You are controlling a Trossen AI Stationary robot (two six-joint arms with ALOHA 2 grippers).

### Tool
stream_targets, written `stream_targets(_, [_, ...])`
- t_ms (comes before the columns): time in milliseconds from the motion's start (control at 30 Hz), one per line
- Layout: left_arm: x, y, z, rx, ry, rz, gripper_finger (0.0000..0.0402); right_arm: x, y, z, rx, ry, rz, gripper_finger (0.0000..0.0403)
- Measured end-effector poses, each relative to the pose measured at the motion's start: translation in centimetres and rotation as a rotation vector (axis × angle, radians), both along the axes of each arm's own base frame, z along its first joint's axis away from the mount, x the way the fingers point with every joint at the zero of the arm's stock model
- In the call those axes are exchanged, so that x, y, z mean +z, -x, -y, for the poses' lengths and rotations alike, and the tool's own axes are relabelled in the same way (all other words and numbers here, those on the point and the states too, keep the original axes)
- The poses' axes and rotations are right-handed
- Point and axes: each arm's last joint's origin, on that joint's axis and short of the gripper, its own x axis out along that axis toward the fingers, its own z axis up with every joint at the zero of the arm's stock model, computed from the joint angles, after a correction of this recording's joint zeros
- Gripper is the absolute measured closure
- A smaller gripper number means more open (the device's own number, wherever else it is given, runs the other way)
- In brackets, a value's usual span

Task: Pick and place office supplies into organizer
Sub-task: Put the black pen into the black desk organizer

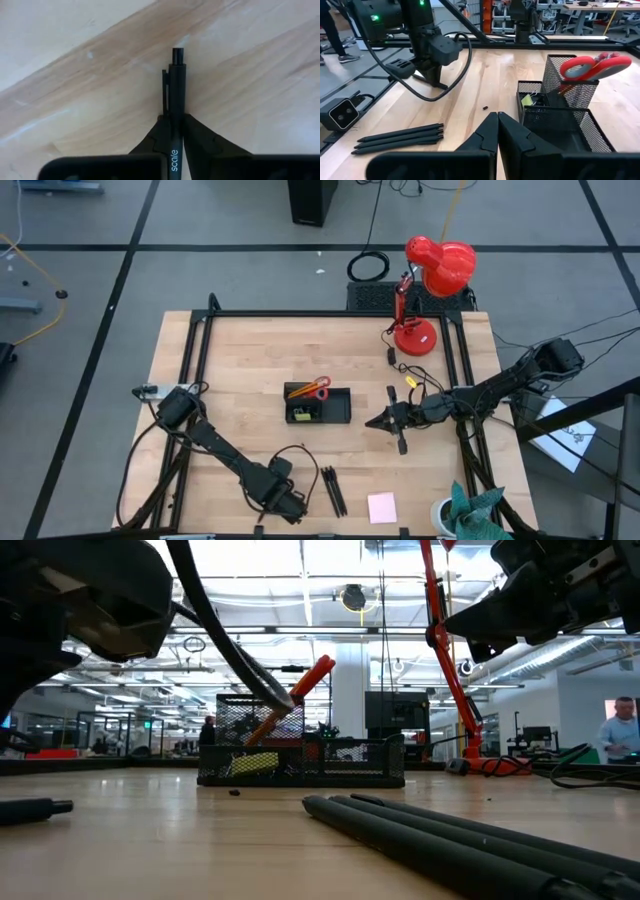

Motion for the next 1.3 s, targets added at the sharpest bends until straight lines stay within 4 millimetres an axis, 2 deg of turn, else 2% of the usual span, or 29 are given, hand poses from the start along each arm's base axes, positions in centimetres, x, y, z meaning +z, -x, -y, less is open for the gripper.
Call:
stream_targets(133, [0.9,0.1,-0.4,-0.025,-0.117,0.093,0.0376,0.0,0.0,0.0,-0.003,-0.013,-0.002,0.0399])
stream_targets(300, [2.5,0.0,-1.4,-0.098,-0.435,0.289,0.0394,-0.1,0.0,0.0,-0.003,-0.012,-0.008,0.0399])
stream_targets(533, [6.8,0.5,-3.6,-0.168,-0.777,0.437,0.0389,-0.2,0.0,0.0,-0.003,-0.008,-0.022,0.0399])
stream_targets(700, [11.0,0.7,-5.4,-0.292,-1.039,0.508,0.0394,-0.2,0.0,0.0,-0.003,-0.006,-0.023,0.0399])
stream_targets(833, [14.3,0.9,-7.8,-0.33,-1.176,0.485,0.0385,-0.2,0.0,0.0,-0.003,-0.005,-0.023,0.0399])
stream_targets(933, [15.8,0.8,-9.9,-0.294,-1.209,0.461,0.0391,-0.2,0.0,0.0,-0.003,-0.005,-0.022,0.0399])
stream_targets(1100, [15.4,-0.1,-13.2,-0.224,-1.249,0.384,0.0392,-0.2,0.0,0.0,-0.004,-0.004,-0.022,0.0399])
stream_targets(1300, [11.3,-0.3,-15.9,-0.151,-1.214,0.34,0.0395,-0.2,0.0,0.0,-0.004,-0.005,-0.023,0.0399])
